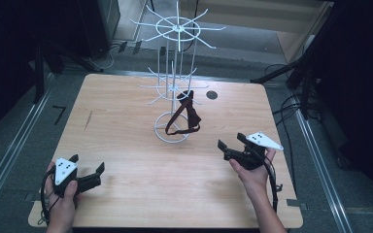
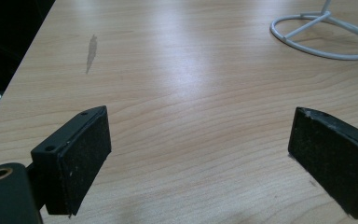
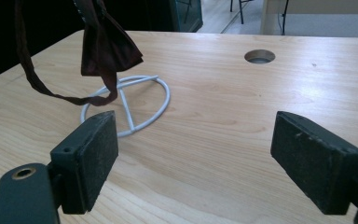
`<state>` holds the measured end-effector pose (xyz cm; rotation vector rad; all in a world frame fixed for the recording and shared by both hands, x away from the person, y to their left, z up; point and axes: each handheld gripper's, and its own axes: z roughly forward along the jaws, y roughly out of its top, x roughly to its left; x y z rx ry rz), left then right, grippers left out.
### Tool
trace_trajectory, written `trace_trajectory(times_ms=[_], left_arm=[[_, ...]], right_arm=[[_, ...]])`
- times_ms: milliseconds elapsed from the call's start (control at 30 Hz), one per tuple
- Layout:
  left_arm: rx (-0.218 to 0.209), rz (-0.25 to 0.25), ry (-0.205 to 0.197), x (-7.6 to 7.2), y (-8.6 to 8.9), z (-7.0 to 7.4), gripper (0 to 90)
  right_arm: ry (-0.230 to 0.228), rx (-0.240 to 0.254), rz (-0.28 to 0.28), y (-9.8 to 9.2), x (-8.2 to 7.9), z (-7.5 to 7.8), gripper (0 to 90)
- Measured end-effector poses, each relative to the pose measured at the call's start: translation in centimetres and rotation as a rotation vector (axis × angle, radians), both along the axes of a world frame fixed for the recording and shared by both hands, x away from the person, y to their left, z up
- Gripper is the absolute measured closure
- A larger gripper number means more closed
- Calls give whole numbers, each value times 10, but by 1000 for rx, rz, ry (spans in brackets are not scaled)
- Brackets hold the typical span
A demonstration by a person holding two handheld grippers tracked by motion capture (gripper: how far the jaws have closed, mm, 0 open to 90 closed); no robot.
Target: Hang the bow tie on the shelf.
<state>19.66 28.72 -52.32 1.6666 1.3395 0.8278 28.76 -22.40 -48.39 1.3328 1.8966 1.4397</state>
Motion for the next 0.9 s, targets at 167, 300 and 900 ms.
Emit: trace_trajectory(times_ms=[167,300,900], left_arm=[[-1,1,-1,0,0,0,61],[-2,1,-2,0,0,0,61],[-4,1,-3,0,0,0,61]], right_arm=[[6,-4,-17,-7,-3,-3,154],[6,-8,-27,-12,-5,-5,155],[16,10,-71,-47,-16,-9,143]])
